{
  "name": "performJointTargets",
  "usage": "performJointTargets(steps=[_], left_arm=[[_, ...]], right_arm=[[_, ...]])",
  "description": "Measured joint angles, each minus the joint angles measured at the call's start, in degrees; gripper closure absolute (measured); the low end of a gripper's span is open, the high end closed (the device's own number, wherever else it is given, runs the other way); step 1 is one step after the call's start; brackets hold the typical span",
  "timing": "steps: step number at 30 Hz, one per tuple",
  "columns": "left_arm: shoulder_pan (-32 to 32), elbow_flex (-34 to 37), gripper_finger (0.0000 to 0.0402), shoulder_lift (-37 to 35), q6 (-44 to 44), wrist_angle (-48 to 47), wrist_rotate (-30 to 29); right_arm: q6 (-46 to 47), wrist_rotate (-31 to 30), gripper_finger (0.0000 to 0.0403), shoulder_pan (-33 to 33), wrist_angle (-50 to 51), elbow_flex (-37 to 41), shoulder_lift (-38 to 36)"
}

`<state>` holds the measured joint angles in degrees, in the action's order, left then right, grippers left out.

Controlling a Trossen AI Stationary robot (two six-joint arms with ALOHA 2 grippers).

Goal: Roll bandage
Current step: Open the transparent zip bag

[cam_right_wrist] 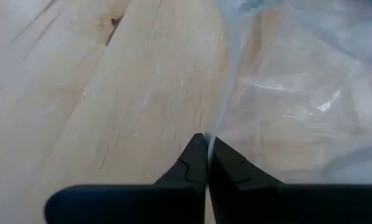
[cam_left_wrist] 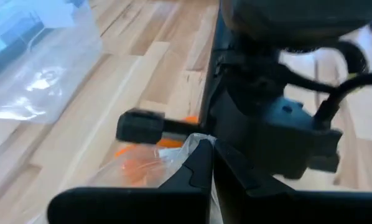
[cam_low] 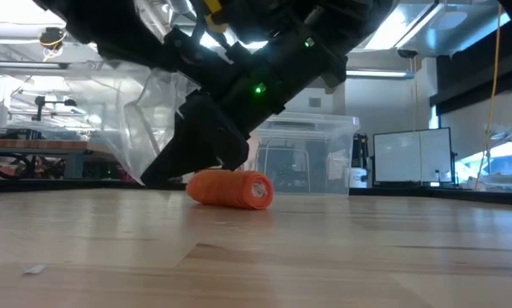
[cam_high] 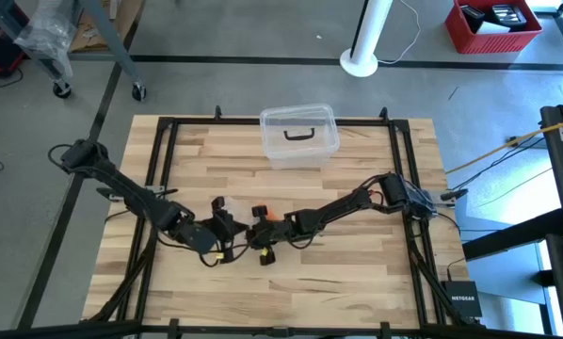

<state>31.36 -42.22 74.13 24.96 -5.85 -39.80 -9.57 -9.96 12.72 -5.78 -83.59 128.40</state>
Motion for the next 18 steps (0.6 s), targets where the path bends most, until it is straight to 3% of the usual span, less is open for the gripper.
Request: performJointTargets(steps=[9,18], left_arm=[[0.21,4.20,0.0400,2.09,9.76,-0.45,-0.89],[0.38,4.42,0.0400,2.60,9.58,2.30,-0.93]], right_arm=[[5.65,0.13,0.0386,-0.01,-0.15,0.13,0.13],[8.02,-1.99,0.0276,-0.48,0.61,0.11,-1.02]])
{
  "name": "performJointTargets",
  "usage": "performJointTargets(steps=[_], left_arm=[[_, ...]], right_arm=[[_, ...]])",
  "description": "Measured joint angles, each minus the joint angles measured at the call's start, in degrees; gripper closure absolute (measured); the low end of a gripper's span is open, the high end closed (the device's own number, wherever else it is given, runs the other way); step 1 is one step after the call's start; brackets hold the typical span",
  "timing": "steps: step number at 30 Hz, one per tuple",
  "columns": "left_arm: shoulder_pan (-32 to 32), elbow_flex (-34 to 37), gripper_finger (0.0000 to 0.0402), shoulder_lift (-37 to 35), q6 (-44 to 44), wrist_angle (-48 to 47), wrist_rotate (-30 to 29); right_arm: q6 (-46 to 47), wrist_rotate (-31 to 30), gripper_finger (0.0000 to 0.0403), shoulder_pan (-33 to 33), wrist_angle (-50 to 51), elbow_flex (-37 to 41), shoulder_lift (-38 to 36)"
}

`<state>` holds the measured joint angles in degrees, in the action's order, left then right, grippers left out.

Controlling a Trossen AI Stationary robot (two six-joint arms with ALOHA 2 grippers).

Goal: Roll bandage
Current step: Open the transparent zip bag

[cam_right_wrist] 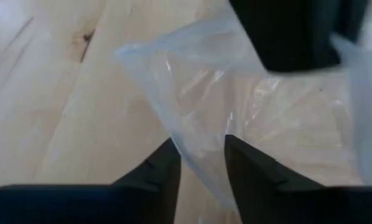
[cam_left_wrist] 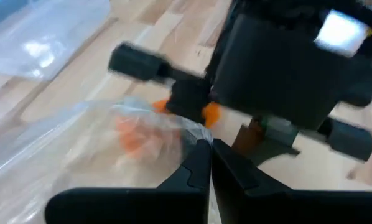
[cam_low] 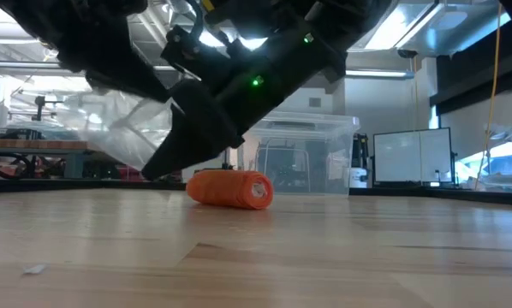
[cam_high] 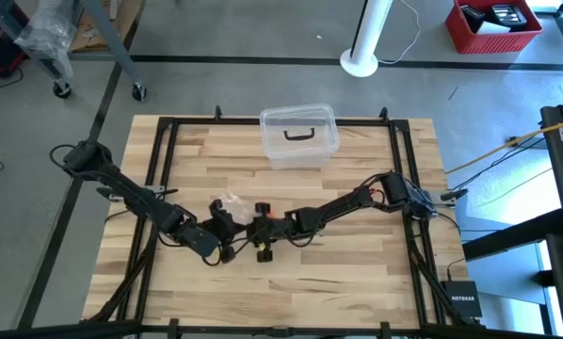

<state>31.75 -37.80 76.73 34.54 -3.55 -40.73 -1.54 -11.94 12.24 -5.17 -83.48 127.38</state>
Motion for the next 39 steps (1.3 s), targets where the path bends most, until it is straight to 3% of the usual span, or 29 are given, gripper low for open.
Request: performJointTargets(steps=[7,15,21,39], left_arm=[[-0.04,0.00,0.0400,0.00,-2.82,1.98,-0.04],[-1.77,0.00,0.0400,0.02,1.54,-1.43,-0.66],[-1.86,0.00,0.0400,-0.01,2.59,-0.92,-2.93],[0.21,0.00,0.0400,-0.46,-2.75,7.60,-4.79]], right_arm=[[-1.75,0.13,0.0232,0.15,3.58,0.02,-2.40],[-1.78,0.12,0.0190,0.10,4.28,-0.04,-4.67],[0.02,3.85,0.0148,0.10,7.06,-0.03,-4.75],[-0.18,5.03,0.0153,0.12,7.81,-0.09,-1.63]])
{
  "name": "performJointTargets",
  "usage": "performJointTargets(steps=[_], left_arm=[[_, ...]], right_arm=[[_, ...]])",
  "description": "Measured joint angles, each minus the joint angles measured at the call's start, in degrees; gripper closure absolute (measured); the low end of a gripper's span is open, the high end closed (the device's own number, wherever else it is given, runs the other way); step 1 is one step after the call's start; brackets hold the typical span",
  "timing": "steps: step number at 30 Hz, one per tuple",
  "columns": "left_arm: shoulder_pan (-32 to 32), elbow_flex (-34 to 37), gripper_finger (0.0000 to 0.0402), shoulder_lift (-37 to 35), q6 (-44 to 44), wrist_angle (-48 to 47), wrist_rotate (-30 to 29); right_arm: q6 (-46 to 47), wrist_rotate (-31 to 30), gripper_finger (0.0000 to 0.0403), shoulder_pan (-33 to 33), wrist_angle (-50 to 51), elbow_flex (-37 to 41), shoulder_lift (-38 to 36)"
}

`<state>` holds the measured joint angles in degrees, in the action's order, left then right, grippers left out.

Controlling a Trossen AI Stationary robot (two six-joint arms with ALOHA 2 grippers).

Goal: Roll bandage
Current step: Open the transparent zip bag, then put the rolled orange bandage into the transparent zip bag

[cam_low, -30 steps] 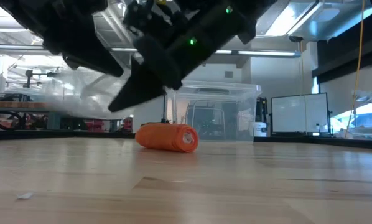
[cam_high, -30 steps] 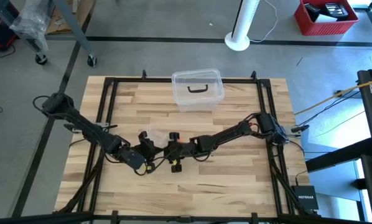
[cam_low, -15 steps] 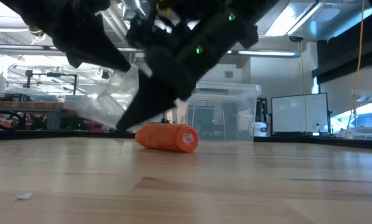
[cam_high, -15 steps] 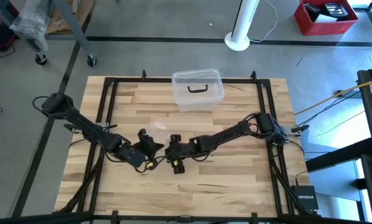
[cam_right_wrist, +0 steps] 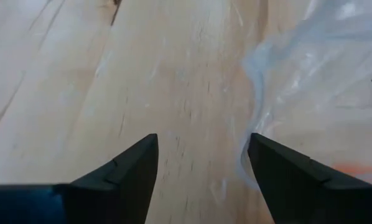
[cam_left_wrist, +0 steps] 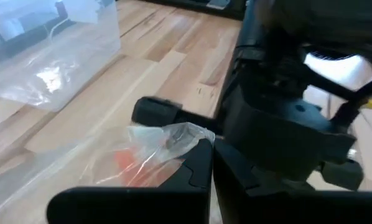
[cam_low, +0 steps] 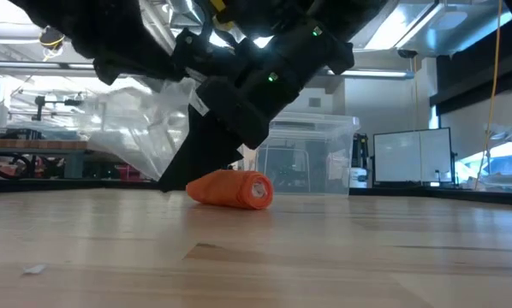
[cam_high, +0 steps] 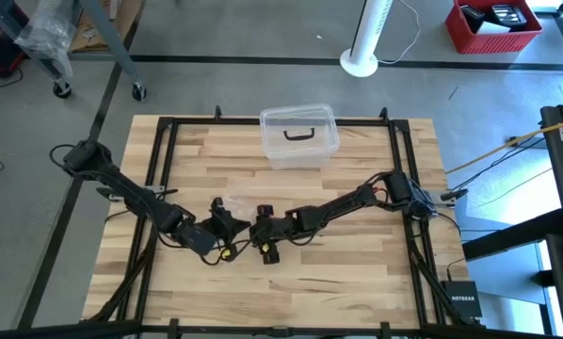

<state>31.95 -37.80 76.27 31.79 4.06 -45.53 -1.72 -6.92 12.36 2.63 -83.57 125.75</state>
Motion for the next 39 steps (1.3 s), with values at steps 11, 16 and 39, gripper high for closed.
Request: performJointTargets(steps=[11,16,39], left_arm=[[-0.01,0.00,0.0400,0.57,6.34,-6.34,-0.30],[-0.01,0.00,0.0400,0.55,6.30,-6.30,-0.30],[-0.18,0.00,0.0400,0.59,7.14,-7.90,-0.10]], right_arm=[[0.09,0.00,0.0153,0.04,4.78,-5.79,-1.18],[-1.36,-1.30,0.0153,0.40,7.20,-8.98,-1.18],[0.28,-19.42,0.0153,7.13,28.16,-1.95,-14.12]])
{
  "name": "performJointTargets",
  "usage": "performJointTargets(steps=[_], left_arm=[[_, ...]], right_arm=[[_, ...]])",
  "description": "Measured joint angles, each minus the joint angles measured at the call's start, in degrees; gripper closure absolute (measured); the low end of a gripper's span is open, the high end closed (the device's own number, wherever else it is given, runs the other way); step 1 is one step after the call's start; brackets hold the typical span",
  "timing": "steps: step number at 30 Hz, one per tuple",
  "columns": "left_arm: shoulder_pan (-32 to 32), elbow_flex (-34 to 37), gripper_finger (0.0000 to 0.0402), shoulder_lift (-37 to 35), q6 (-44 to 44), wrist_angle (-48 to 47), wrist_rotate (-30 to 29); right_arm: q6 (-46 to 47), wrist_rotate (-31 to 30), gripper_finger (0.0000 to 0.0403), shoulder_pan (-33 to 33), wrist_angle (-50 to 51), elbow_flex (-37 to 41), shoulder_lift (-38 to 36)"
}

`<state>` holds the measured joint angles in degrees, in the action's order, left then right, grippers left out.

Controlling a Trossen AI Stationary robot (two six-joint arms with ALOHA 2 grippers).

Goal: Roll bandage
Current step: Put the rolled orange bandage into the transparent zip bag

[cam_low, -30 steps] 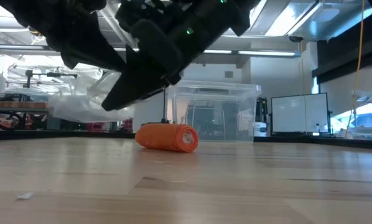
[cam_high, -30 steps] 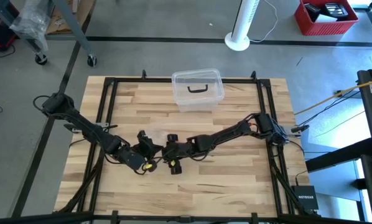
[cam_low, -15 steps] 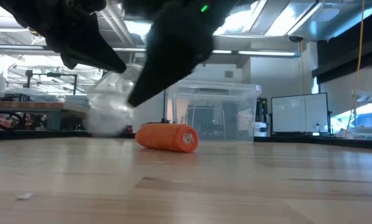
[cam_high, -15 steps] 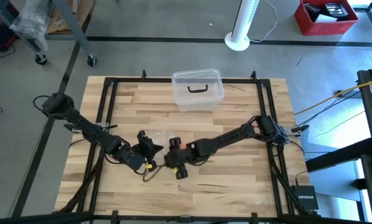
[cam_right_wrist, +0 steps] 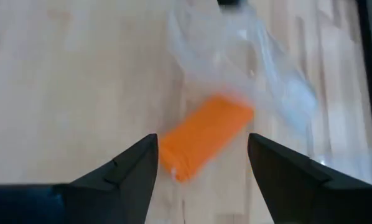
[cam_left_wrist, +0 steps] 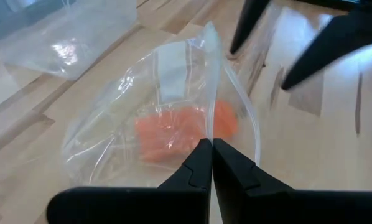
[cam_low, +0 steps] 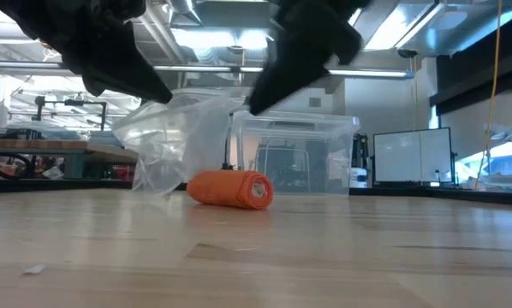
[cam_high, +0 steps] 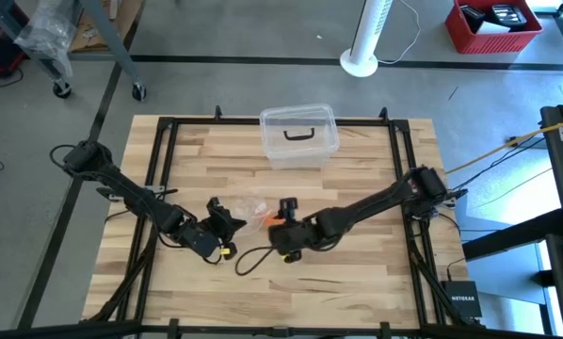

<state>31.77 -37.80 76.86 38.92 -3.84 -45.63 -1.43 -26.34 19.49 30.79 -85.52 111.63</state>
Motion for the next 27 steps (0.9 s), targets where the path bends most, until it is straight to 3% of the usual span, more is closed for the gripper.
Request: performJointTargets(steps=[6,13,20,27], left_arm=[[0.21,0.00,0.0400,-0.81,0.16,-0.51,-0.41],[-0.25,0.00,0.0401,-2.29,1.27,-5.48,-3.29],[-3.02,0.00,0.0401,-1.93,2.63,-12.42,-4.48],[-4.94,0.00,0.0401,-1.84,0.06,-11.52,-4.46]], right_arm=[[5.10,-2.77,0.0153,-0.35,-19.13,18.69,-8.01],[12.54,-2.14,0.0153,-0.50,-50.58,35.15,-7.36],[15.15,-4.37,0.0153,-0.97,-65.15,37.51,0.07],[15.59,-4.15,0.0153,-2.23,-66.91,34.77,4.37]])
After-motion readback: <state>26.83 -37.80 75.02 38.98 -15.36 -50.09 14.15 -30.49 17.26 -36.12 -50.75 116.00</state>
